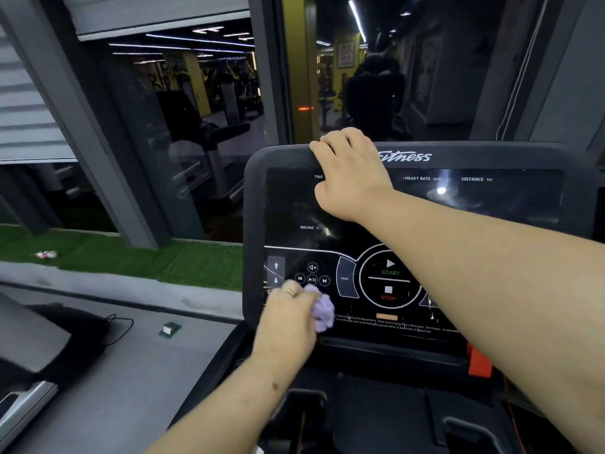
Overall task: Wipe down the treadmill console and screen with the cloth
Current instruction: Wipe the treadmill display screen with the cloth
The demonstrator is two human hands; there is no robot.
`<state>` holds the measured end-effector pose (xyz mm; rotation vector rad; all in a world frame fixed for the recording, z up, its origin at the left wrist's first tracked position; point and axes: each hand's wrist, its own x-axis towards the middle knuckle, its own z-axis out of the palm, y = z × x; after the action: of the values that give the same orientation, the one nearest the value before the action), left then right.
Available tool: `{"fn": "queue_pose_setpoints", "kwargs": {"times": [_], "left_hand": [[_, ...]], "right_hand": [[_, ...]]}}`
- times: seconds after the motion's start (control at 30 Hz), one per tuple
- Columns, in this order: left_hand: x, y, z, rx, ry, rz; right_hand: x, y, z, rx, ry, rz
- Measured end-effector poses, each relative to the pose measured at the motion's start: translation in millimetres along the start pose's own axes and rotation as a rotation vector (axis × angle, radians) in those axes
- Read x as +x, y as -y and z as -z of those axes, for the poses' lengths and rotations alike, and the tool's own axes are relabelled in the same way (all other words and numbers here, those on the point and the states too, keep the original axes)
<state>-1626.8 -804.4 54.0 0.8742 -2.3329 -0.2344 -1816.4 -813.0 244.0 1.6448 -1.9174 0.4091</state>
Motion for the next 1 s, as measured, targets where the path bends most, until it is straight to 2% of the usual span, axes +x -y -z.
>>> {"fn": "queue_pose_setpoints", "kwargs": {"times": [0.1, 0.17, 0.3, 0.43, 0.5, 0.57, 0.67, 0.73, 0.9, 1.0], "left_hand": [[13, 32, 20, -0.013, -0.169, 0.231], [8, 30, 18, 0.013, -0.2, 0.254], [-7, -14, -8, 0.114, -0.085, 0.021], [-10, -32, -19, 0.113, 0.117, -0.071], [-8, -29, -11, 0.141, 0.168, -0.115], [-3, -17, 1, 0.156, 0.151, -0.091], [4, 11, 12, 0.165, 0.01, -0.03], [4, 11, 10, 0.162, -0.026, -0.012], [-4, -49, -23, 0.106, 0.084, -0.176], [-5, -55, -23, 0.136, 0.119, -0.223]], "right_hand": [[0, -1, 0, 0.009, -0.01, -0.013], [-1, 0, -2, 0.008, -0.019, -0.018], [0, 5, -2, 0.008, -0.025, -0.023], [1, 5, -2, 0.006, -0.041, -0.023], [0, 4, -3, 0.011, -0.055, -0.022], [-1, 4, -2, 0.013, -0.052, -0.022], [-1, 2, -2, 0.014, -0.036, -0.017], [-1, 1, -2, 0.014, -0.026, -0.019], [-1, 4, -2, 0.008, -0.024, -0.021], [-1, 3, -2, 0.004, -0.026, -0.015]]}}
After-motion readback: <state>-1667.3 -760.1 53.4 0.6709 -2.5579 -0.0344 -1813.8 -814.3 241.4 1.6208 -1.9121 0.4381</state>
